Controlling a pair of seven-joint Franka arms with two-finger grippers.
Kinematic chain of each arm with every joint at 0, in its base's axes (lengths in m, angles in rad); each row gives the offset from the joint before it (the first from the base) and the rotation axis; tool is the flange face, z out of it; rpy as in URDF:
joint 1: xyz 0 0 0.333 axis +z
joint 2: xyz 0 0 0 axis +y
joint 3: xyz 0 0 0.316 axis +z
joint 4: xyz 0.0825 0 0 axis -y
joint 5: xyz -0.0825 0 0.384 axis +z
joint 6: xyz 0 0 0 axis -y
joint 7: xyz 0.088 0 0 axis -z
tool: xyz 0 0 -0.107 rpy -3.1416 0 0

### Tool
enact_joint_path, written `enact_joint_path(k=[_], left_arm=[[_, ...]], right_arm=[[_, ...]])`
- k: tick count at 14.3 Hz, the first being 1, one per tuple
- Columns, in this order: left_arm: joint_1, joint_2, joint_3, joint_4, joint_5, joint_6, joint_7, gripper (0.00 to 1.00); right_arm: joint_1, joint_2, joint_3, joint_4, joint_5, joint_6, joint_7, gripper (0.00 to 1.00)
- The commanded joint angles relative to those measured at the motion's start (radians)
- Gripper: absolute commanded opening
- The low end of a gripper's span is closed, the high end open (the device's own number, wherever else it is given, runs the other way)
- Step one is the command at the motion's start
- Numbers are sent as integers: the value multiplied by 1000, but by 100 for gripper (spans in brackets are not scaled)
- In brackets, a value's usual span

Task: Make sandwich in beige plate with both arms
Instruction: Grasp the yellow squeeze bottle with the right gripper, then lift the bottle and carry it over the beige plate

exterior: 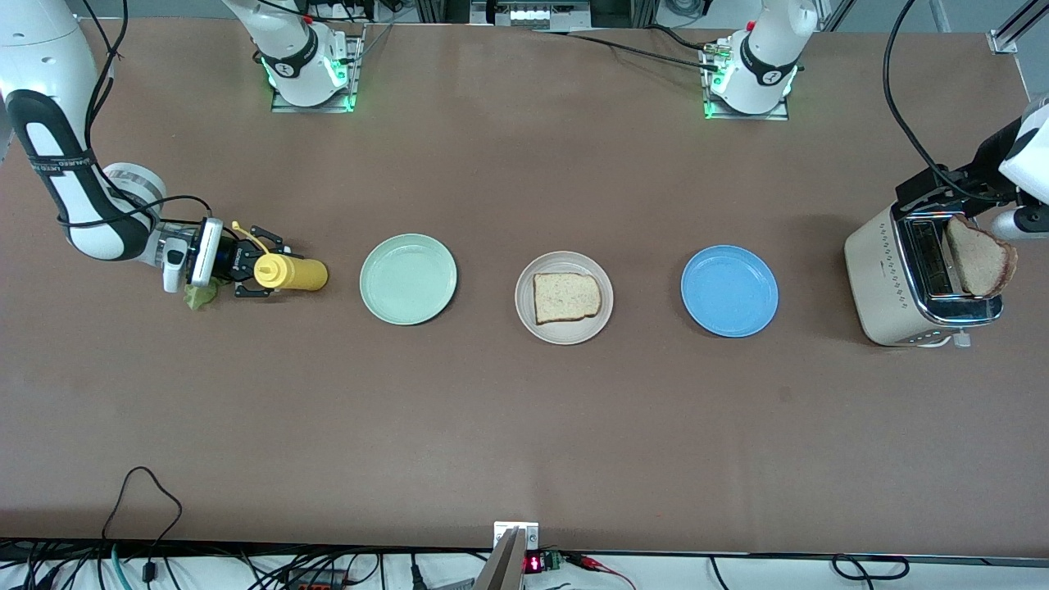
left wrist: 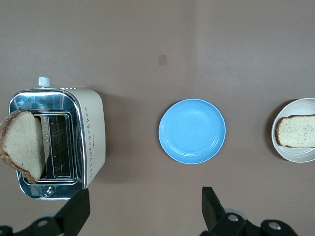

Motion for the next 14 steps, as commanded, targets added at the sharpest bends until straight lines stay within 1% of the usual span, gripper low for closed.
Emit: enact_joint_path(k=[1,5,7,9,11,14], left_arm=[[2,-8,-3,1,-1,1,20,100],[2,-8,-3,1,-1,-1,20,100],[2,-8,-3,1,-1,-1,20,100],[2,-8,-3,1,-1,-2,20,100],[2,-9,-2,3,-3,-5,20,100],[2,-11,-3,4,-6,-5,20,100]], right_arm=[[3,-14,5,13,22,7,2,0],[3,-57,5,15,11,7,74,0],[18,-114,13,15,-5,14,147,0],[39,-183,17,15,-85,15,277,0],[44,-242,59,15,-151,26,414,0],[67,-322,129,15,-238,92,580,0]])
